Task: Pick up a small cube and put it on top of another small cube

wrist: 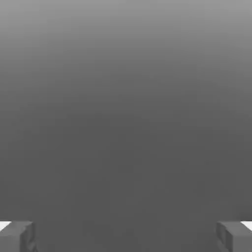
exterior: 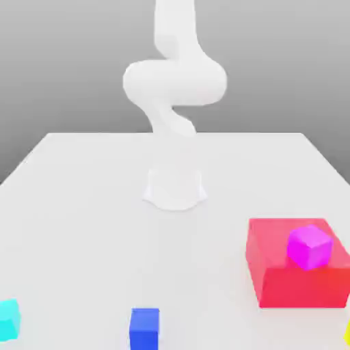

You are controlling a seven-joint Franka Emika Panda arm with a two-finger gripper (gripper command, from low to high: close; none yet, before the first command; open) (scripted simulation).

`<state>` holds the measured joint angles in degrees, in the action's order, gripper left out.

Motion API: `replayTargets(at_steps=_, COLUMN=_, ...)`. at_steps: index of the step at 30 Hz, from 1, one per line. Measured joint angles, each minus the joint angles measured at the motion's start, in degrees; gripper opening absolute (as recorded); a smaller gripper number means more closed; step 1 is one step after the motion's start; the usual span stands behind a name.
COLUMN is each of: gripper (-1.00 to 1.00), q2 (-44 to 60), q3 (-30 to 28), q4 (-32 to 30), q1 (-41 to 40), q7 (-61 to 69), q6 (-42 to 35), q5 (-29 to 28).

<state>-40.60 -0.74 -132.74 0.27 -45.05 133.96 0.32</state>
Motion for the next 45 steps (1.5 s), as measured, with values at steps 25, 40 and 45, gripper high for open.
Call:
replayTargets(at_steps=25, gripper=0.00, q2=52.2, q3=-4.5, q4=-9.6, q1=-0.5, q7=7.8, q6=21.8, q5=3.1)
replayTargets(at_steps=40, gripper=-1.00, q2=61.8, q3=-3.1, q4=-8.6, q1=-2.0, q7=8.8, q6=28.5, q5=4.1)
replayTargets(at_steps=45, gripper=-1.00, q2=56.1, q3=-1.7, q4=-6.9, q1=1.7, q7=7.4, q6=20.9, q5=1.4)
